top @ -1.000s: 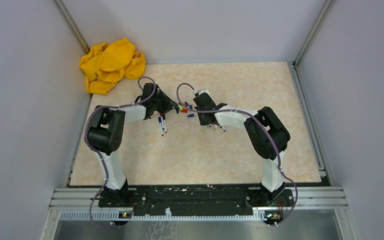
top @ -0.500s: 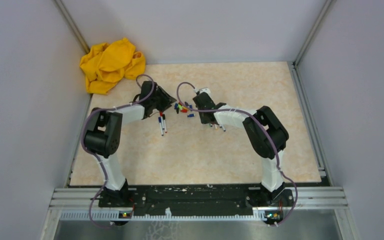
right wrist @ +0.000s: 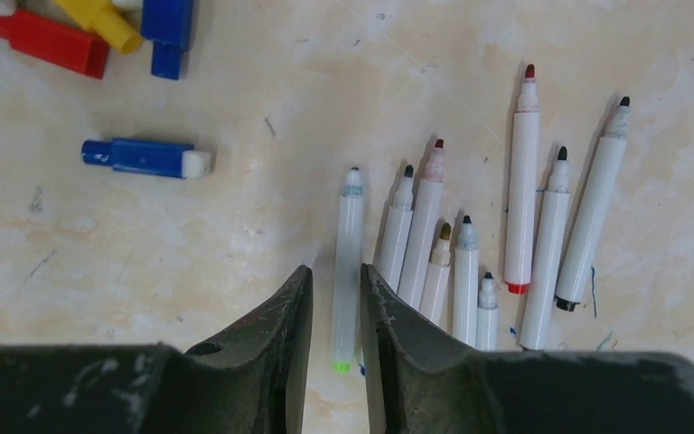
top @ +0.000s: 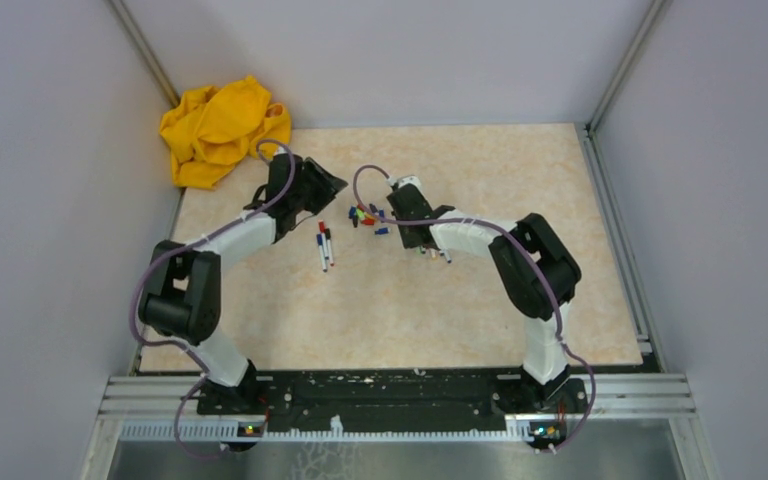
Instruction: Open the pen caps
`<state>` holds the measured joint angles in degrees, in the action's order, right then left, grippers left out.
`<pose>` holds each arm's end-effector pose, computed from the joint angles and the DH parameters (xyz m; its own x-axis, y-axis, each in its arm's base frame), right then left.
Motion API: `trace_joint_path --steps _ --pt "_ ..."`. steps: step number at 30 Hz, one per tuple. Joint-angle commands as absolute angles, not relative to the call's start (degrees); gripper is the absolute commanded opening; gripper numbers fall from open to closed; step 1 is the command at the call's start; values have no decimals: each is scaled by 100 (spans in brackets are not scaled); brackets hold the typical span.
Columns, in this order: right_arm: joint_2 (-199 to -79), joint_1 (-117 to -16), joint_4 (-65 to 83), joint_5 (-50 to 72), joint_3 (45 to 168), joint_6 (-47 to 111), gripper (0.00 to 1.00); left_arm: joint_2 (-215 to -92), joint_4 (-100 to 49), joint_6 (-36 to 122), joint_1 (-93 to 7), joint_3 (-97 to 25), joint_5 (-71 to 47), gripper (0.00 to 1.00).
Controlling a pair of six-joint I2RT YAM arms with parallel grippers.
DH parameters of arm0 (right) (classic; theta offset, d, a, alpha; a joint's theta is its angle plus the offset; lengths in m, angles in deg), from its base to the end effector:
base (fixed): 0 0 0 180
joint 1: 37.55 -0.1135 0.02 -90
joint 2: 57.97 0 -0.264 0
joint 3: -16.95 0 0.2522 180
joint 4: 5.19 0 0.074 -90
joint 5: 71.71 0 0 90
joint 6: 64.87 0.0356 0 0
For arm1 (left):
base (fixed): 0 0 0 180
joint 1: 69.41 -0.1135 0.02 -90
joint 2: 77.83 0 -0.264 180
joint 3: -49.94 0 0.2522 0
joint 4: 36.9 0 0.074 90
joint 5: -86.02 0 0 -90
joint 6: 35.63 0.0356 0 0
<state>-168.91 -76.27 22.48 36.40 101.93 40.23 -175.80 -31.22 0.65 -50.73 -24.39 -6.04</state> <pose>0.3229 0.2447 0.1628 -0.7240 -0.2631 -0.6377 -0.2715 0.9585 -0.0872 0.3626 -0.1239 0.2202 -0.5565 -0.6623 -0.5017 -0.1670 0.6807 -0.7133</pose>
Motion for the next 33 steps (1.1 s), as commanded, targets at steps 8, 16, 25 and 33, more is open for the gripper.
trace_joint_path --steps 8,16,25,33 --pt "-16274 -8048 2183 2830 10791 3732 35 -15194 -2974 -156 -5017 -1116 830 66" --pt "-17347 -8620 2507 2594 11945 3980 36 -13177 -2440 -123 -4996 -719 1806 68" --pt "-18418 -8968 3120 2559 13261 4286 36 -12157 -1857 48 -4982 -855 2107 68" --pt "-18797 -9095 3299 2517 13719 4400 37 -11880 -1770 65 -4977 -855 2023 68"
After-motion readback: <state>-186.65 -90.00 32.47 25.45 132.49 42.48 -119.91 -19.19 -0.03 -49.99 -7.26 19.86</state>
